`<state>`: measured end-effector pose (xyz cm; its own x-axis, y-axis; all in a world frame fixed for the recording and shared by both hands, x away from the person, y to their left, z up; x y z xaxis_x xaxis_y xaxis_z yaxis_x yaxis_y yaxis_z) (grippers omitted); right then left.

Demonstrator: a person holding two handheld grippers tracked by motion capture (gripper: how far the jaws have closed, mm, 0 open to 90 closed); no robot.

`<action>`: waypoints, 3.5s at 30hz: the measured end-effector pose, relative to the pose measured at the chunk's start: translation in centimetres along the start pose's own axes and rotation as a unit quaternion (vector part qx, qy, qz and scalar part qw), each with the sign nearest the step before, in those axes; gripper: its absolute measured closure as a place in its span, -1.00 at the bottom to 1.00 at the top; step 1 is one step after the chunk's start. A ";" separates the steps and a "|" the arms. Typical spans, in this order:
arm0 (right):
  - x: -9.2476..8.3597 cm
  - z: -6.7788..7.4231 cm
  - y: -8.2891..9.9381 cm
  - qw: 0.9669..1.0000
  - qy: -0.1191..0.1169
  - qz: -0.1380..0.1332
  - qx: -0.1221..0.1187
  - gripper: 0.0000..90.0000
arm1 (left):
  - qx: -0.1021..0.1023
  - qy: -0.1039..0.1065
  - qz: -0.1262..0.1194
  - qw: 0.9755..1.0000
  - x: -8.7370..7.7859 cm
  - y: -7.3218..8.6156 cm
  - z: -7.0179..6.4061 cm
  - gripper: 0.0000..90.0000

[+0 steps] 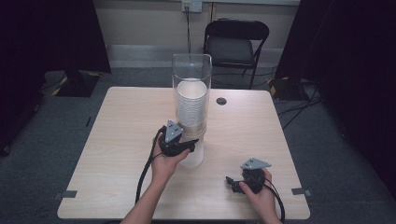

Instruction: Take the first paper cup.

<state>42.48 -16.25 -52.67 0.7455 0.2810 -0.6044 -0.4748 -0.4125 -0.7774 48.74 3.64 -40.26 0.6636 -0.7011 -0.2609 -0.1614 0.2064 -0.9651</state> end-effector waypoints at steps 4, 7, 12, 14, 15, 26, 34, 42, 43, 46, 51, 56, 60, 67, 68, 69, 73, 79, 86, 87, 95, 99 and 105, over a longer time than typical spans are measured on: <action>0.0 0.0 0.0 1.000 0.001 -0.001 -0.001 -0.72 | 0.004 -0.006 0.010 1.000 0.1 0.5 0.1 -0.23; 0.0 0.0 0.0 1.000 0.001 0.000 0.000 -0.72 | -0.003 -0.010 0.017 1.000 0.5 1.2 0.1 -0.23; 0.0 0.0 0.0 1.000 0.001 0.000 -0.001 -0.72 | -0.016 -0.008 0.154 0.988 1.5 9.5 0.0 -0.18; 0.0 0.0 0.0 1.000 0.000 0.000 -0.001 -0.72 | -0.030 -0.003 0.137 0.990 1.5 9.6 -0.3 -0.18; 0.0 0.0 0.0 1.000 0.000 0.000 -0.001 -0.72 | -0.023 -0.003 0.135 0.991 1.3 9.4 -0.3 -0.18; 0.0 0.0 0.0 1.000 0.001 0.000 -0.001 -0.72 | -0.020 0.018 0.164 0.986 -0.3 10.3 0.0 -0.20; 0.0 0.0 0.0 1.000 0.001 0.000 0.000 -0.72 | -0.015 0.019 0.175 0.984 -1.8 10.8 0.7 -0.20; 0.0 0.0 0.0 1.000 0.001 0.000 0.000 -0.72 | -0.016 0.022 0.186 0.982 -3.3 11.5 1.1 -0.21; 0.0 0.0 0.0 1.000 0.001 0.000 -0.001 -0.72 | -0.016 0.022 0.186 0.982 -3.3 11.5 1.1 -0.21; 0.0 0.0 0.0 1.000 0.001 0.000 0.000 -0.72 | -0.022 0.017 0.184 0.982 -3.8 12.2 1.7 -0.21; 0.0 0.0 0.0 1.000 0.001 0.000 -0.001 -0.72 | -0.042 0.005 0.178 0.983 -4.4 12.6 2.7 -0.23; 0.0 0.0 0.0 1.000 0.001 -0.001 -0.001 -0.72 | -0.048 -0.007 0.172 0.984 -4.7 12.8 3.7 -0.23; 0.0 0.0 0.0 1.000 0.001 0.000 -0.001 -0.72 | -0.057 -0.009 0.177 0.982 -4.8 13.4 4.1 -0.25; 0.0 0.0 0.0 1.000 0.001 0.000 0.000 -0.71 | -0.072 -0.022 0.167 0.983 -5.4 13.8 5.1 -0.25; 0.0 0.0 0.0 1.000 0.001 0.000 0.000 -0.71 | -0.072 -0.027 0.168 0.983 -5.6 13.9 5.6 -0.25; 0.0 0.0 0.0 1.000 0.001 0.000 0.000 -0.71 | -0.072 -0.027 0.168 0.983 -5.6 13.9 5.6 -0.25; 0.0 0.0 0.0 1.000 0.001 0.000 0.000 -0.72 | -0.081 -0.040 0.161 0.983 -6.0 14.0 6.6 -0.26; 0.0 0.0 0.0 1.000 0.001 0.000 0.000 -0.72 | -0.092 -0.048 0.161 0.982 -6.6 14.3 7.3 -0.28; 0.0 0.0 0.0 1.000 0.001 0.000 0.000 -0.72 | -0.096 -0.055 0.165 0.980 -7.8 14.9 7.6 -0.51; 0.0 0.0 0.0 1.000 0.001 0.000 0.000 -0.72 | -0.092 -0.051 0.167 0.980 -8.2 15.1 7.6 -0.51; 0.0 0.0 0.0 1.000 0.001 0.000 0.000 -0.72 | -0.064 -0.042 0.186 0.980 -9.7 16.0 7.5 -0.63; 0.0 0.0 0.0 1.000 0.000 -0.001 -0.001 -0.72 | -0.058 -0.030 0.188 0.980 -10.2 16.2 7.2 -0.66; 0.0 0.0 0.0 1.000 0.003 0.000 0.001 -0.71 | -0.053 -0.017 0.191 0.980 -10.4 16.3 7.0 -0.72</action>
<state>42.45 -16.29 -52.66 0.7483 0.2767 -0.6029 -0.4751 -0.4108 -0.7782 44.33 19.11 -53.11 0.5640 -0.5628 -0.6042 -0.4763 0.3760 -0.7949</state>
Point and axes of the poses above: each handheld gripper's, and its own axes: x roughly forward along the jaws, y roughly out of its underside, z roughly to its left, the point moved 10 cm from there along x, roughly forward along the jaws, and after that the axes turned 9 degrees about y, right-handed, at the moved point
